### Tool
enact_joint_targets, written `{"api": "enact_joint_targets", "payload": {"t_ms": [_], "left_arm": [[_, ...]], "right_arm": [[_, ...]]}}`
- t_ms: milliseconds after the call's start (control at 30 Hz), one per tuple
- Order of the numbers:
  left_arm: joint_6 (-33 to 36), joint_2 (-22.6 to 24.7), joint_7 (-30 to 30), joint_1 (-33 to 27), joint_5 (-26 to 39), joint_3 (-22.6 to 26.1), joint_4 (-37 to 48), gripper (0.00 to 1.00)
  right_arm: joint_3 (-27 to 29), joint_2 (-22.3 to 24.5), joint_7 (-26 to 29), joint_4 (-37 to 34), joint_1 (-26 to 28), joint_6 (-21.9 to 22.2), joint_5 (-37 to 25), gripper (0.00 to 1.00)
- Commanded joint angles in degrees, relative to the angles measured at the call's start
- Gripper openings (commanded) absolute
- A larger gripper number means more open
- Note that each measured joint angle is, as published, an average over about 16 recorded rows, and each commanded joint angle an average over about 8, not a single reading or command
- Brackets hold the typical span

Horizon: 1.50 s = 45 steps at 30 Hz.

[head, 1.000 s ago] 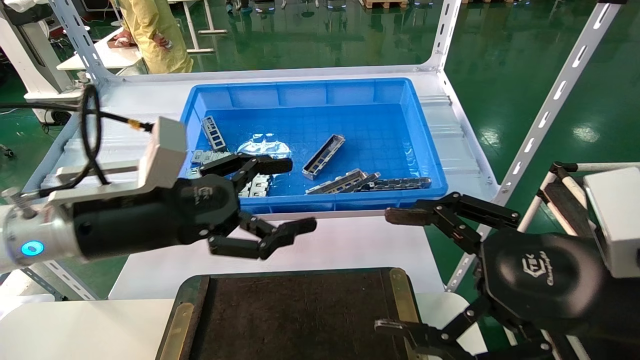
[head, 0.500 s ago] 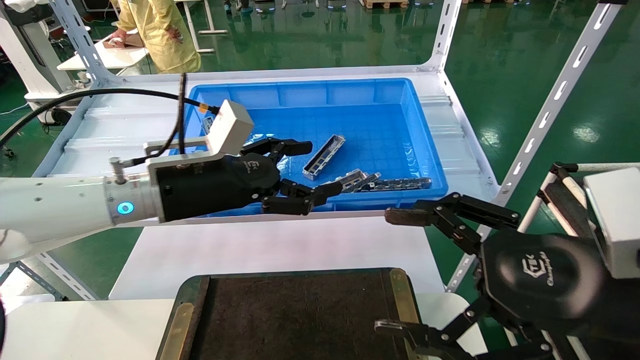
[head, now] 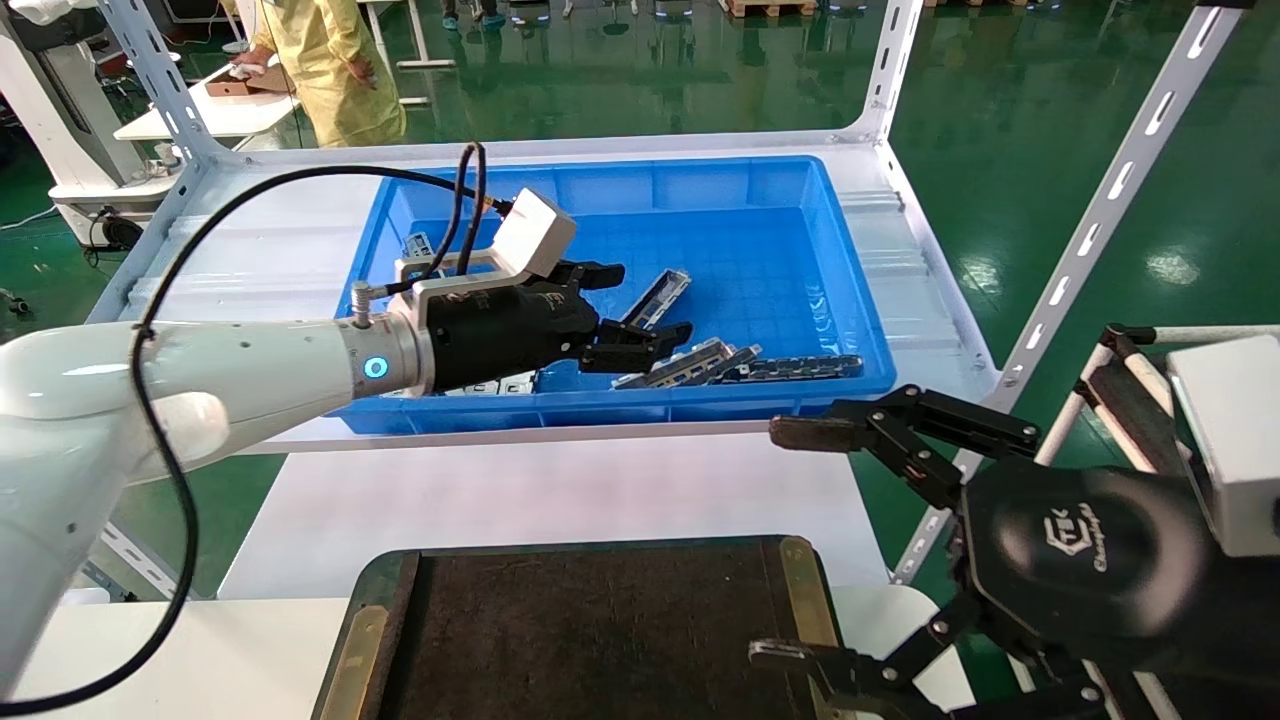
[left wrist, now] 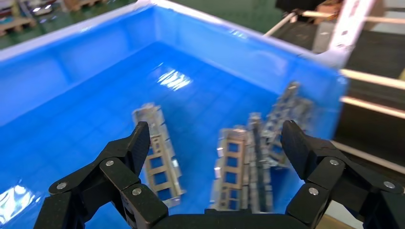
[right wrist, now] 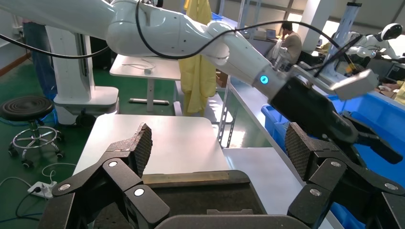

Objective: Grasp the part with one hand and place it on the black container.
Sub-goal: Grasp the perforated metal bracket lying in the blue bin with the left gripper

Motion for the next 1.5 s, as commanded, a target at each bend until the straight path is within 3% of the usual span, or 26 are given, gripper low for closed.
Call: {"api": "enact_joint_targets", "payload": {"t_ms": [33, 267, 300, 400, 533, 567, 667, 700, 1500], "left_arm": [[-1.7, 1.62, 1.19, -1.08, 0.69, 0.21, 3.42, 1.0], [-7.28, 5.02, 3.11, -2.07, 0.31, 0.61, 9.85, 1.0], [-8.09, 5.21, 2.99, -1.99, 0.04, 0.72, 10.17, 1.0], [-10.43, 5.52, 2.0, -1.6, -0.87, 1.29, 10.38, 0.98], [-12.68, 5.64, 0.08, -1.04, -1.93, 2.66, 9.63, 0.5], [-13.06, 5.64, -0.31, -0.94, -2.08, 3.14, 9.3, 0.38], [-13.95, 5.63, -1.14, -0.67, -2.46, 4.72, 8.26, 0.02], [-14.22, 5.62, -1.38, -0.6, -2.62, 5.23, 7.93, 0.0], [-20.24, 5.47, -6.19, 0.52, -9.58, 15.58, 4.79, 0.0]], "right_arm": [[0.0, 0.0, 0.0, 0.0, 0.0, 0.0, 0.0, 1.0], [-0.01, 0.0, 0.0, 0.0, 0.0, 0.0, 0.0, 1.0], [-0.01, 0.0, 0.0, 0.0, 0.0, 0.0, 0.0, 0.95], [-0.01, 0.0, 0.0, 0.0, 0.0, 0.0, 0.01, 0.58], [-0.01, 0.0, -0.01, 0.0, 0.0, 0.0, 0.01, 0.08], [-0.01, 0.0, -0.01, 0.0, 0.0, 0.0, 0.01, 0.01], [-0.01, 0.0, -0.01, 0.0, 0.0, 0.01, 0.01, 0.0], [-0.01, 0.01, -0.01, 0.0, 0.0, 0.01, 0.01, 0.0], [-0.03, 0.01, -0.01, 0.0, 0.01, 0.01, 0.02, 0.0]]}}
